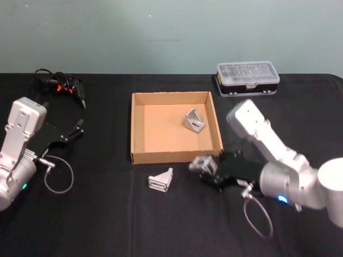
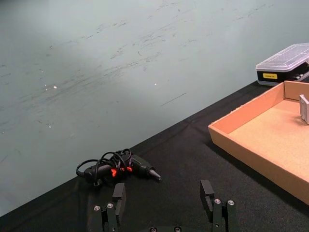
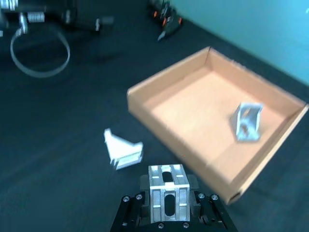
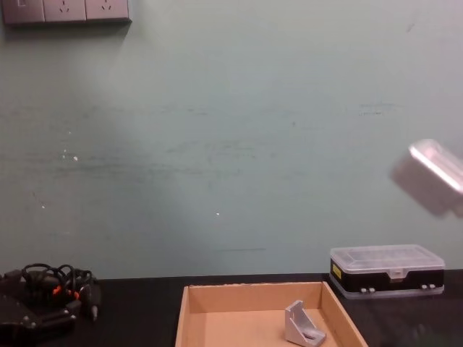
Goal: Use one hand to pick up the angle iron from the table and place it into the box.
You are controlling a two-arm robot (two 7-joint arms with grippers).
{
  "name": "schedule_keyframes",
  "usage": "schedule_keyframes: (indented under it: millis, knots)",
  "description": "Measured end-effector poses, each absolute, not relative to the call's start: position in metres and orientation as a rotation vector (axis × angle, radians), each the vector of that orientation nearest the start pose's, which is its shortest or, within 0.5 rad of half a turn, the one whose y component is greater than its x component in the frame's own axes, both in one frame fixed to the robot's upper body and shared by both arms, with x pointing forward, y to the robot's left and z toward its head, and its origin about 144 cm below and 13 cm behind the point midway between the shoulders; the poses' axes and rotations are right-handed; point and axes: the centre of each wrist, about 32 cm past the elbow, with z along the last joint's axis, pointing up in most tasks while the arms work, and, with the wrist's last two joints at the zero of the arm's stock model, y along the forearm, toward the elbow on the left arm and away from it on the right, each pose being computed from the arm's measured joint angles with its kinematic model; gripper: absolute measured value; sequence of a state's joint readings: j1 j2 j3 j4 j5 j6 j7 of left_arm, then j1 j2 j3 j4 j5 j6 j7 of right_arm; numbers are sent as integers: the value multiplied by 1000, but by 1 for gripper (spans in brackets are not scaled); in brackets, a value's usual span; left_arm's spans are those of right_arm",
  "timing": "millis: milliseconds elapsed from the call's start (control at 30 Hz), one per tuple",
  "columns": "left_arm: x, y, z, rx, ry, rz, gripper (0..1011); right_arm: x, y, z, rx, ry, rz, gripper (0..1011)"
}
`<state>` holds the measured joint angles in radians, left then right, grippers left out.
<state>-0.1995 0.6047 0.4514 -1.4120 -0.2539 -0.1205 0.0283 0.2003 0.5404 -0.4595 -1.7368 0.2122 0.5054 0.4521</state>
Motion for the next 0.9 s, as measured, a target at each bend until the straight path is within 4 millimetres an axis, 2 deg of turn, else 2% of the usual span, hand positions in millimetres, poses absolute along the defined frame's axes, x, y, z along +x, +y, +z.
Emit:
schedule_keyframes:
  millis: [200,267,400,667,900]
  knots:
    - [489,310,1140,304,-285,1248,1011,494,-223,1232,-504,12,-746,450]
    - [489,310,1140,304,-285,1248,1011,513,-217,1238,-484,25,-757,450]
    - [489,310,1140,304,-285,1248,1011,535,-209,1241,-475,52,-770,450]
    - [489,310,1140,305,-285,1248,1011,569,-190,1236,-492,96,-779,450]
    - [489,310,1140,304,-285,1248,1011,586,-179,1227,-524,125,-785,450]
